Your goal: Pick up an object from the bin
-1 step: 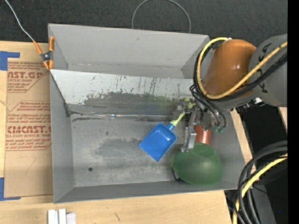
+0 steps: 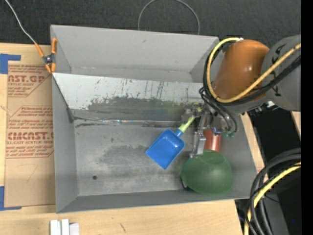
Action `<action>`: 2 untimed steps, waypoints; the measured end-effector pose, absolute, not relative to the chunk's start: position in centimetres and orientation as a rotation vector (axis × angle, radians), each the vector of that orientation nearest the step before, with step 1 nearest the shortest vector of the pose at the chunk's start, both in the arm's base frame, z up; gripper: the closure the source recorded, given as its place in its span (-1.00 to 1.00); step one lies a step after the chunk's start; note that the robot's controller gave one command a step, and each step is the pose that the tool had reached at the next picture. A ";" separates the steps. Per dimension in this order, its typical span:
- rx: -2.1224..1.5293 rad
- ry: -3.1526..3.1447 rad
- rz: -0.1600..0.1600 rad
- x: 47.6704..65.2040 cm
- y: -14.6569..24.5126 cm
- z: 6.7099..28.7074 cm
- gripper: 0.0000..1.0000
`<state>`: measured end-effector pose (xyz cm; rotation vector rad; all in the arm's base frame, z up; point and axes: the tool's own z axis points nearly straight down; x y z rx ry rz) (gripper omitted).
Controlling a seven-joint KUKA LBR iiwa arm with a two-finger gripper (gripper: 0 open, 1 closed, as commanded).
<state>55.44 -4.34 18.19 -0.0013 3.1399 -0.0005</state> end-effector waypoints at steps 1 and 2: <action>-0.573 3.094 0.005 59.0 -3.6 11.6 -1.00; -0.819 3.028 0.000 58.7 -2.0 14.3 -1.00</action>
Offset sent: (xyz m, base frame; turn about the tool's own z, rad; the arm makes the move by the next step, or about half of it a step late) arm 0.0318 0.0219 -0.0392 -0.5283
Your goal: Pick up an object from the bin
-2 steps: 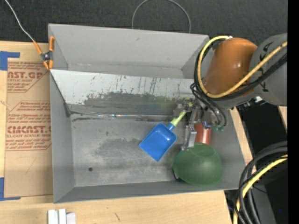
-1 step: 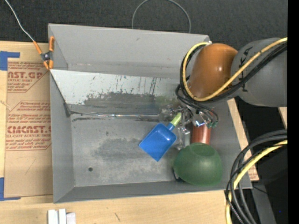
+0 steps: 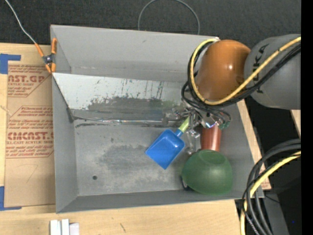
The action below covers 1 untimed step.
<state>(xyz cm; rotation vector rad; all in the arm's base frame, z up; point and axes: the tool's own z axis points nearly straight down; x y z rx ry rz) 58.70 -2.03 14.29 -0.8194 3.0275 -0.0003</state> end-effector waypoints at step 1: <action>-0.985 2.985 0.006 59.4 -1.0 11.9 -1.00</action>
Offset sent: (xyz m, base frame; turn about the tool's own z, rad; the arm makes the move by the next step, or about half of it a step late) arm 0.0053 0.0112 -0.0729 -0.3884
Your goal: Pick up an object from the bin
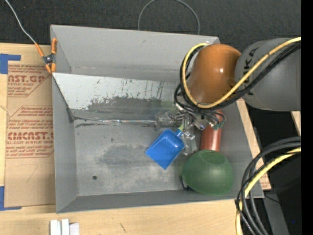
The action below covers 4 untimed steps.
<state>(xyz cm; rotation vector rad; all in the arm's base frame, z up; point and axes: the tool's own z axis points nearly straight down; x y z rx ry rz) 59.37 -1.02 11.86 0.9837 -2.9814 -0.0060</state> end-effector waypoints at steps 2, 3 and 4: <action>1.340 -2.846 -0.008 59.2 -0.2 7.0 1.00; 1.336 -2.847 -0.009 59.2 -0.1 7.0 1.00; 1.336 -2.847 -0.009 59.2 -0.1 7.1 1.00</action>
Offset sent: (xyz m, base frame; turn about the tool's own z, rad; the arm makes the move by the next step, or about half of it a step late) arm -0.0024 0.0081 -0.0486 -0.2419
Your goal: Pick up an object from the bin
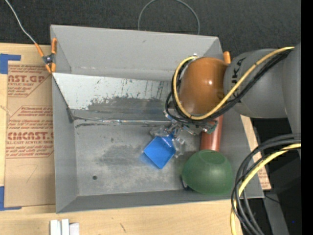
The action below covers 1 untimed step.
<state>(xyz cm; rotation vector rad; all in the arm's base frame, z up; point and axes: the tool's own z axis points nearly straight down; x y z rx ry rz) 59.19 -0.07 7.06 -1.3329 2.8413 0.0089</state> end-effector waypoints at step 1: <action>-1.335 2.845 0.013 59.1 0.0 7.7 1.00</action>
Offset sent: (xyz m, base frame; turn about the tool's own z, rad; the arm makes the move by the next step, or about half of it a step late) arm -0.0001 0.0002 0.0086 0.0000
